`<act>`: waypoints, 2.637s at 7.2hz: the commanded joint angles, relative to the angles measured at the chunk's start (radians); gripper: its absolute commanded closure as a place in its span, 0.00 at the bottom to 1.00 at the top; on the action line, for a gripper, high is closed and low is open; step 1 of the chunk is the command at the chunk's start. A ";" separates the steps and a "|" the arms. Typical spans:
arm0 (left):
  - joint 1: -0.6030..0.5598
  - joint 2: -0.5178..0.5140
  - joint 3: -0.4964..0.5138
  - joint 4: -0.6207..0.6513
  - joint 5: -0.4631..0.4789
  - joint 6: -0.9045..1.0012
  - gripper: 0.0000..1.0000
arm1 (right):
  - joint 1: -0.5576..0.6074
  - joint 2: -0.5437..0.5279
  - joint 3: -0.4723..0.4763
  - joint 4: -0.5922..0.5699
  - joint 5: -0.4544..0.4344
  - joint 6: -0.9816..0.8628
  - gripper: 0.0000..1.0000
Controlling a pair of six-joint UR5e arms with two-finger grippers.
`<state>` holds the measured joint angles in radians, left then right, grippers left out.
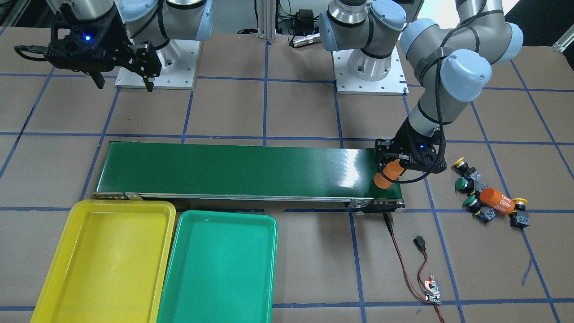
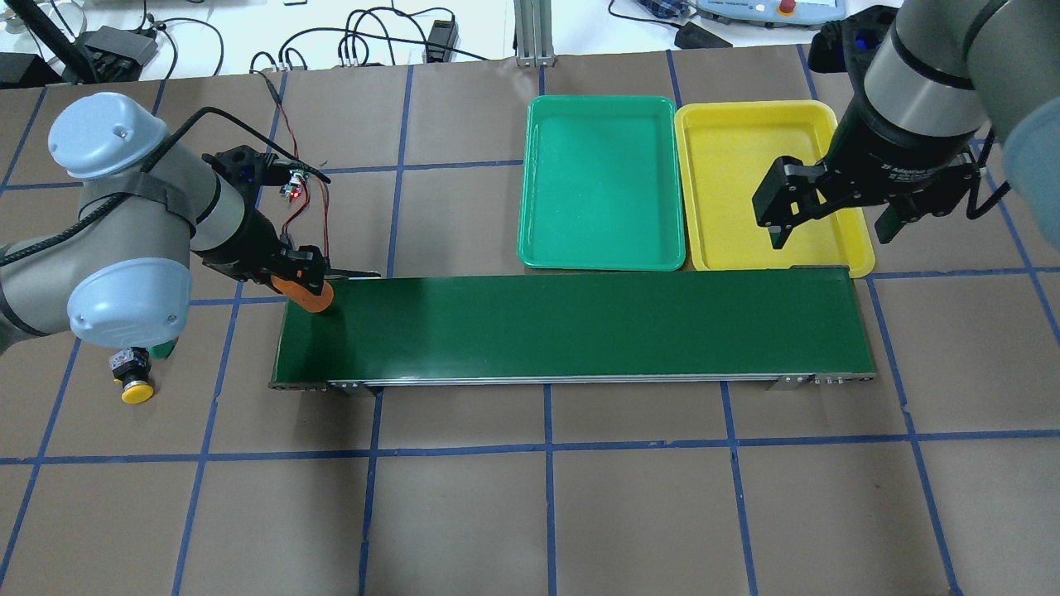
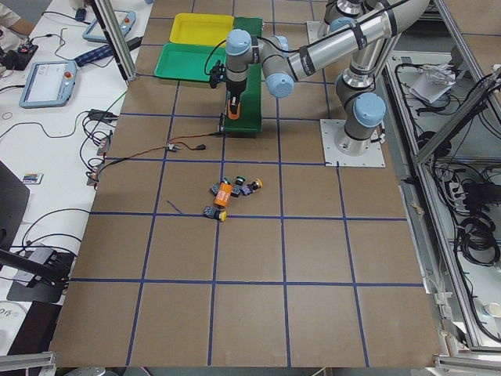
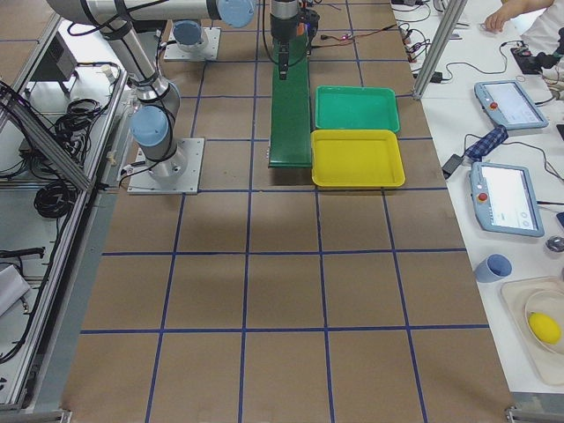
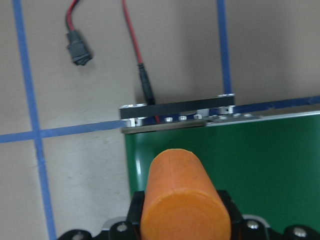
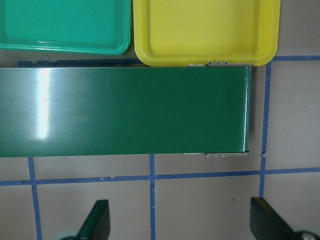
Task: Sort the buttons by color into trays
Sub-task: 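Place the orange cylinder on the conveyor belt and release it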
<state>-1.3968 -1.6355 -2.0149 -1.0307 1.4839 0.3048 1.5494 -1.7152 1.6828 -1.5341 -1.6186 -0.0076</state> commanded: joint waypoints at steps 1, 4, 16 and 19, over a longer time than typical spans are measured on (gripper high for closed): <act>-0.017 0.025 -0.046 -0.008 -0.004 -0.006 0.67 | 0.000 -0.001 0.000 0.005 -0.001 0.000 0.00; -0.031 0.046 -0.070 -0.018 0.007 -0.006 0.30 | 0.000 -0.001 0.000 0.005 0.000 0.001 0.00; 0.344 -0.004 -0.035 0.101 0.006 0.427 0.01 | 0.000 0.002 0.009 -0.001 0.014 0.064 0.00; 0.424 -0.148 0.007 0.216 0.003 0.723 0.02 | 0.000 -0.001 0.009 0.014 0.000 0.064 0.00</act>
<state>-0.9894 -1.7228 -2.0327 -0.8561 1.4865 0.9059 1.5493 -1.7158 1.6920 -1.5289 -1.6163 0.0564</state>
